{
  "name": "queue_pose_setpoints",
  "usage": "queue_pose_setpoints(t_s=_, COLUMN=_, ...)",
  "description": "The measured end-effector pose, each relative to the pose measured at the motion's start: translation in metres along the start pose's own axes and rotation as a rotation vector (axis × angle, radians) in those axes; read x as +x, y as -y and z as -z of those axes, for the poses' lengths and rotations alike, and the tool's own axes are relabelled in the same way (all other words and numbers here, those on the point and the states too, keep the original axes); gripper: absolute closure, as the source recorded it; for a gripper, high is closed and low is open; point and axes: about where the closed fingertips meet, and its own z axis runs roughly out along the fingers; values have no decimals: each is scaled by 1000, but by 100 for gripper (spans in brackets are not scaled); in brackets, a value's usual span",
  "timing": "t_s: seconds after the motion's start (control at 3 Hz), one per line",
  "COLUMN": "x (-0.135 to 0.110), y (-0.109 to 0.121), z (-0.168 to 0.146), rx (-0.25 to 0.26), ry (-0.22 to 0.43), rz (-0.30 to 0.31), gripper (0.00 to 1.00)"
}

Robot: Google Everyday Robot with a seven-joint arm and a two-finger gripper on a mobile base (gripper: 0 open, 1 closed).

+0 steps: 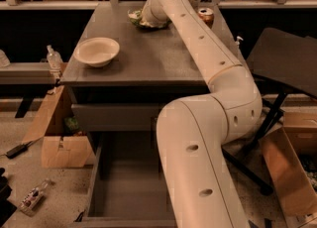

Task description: Place green jalapeno chip bag into middle drawer

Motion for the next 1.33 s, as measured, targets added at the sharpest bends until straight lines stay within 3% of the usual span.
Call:
queue_pose_setpoints(t_s=0.67, x=-5, y=3, z=1, rx=-6, ry=-13, rz=22, gripper=100)
queue_pose_setpoints(t_s=1.0, x=-20, y=34, z=39, rx=14, ry=-59, rz=107, gripper=100)
queue_pose_setpoints(t_s=1.33, x=-28, y=67, z=96, rx=34, ry=-123, rz=168, gripper=100)
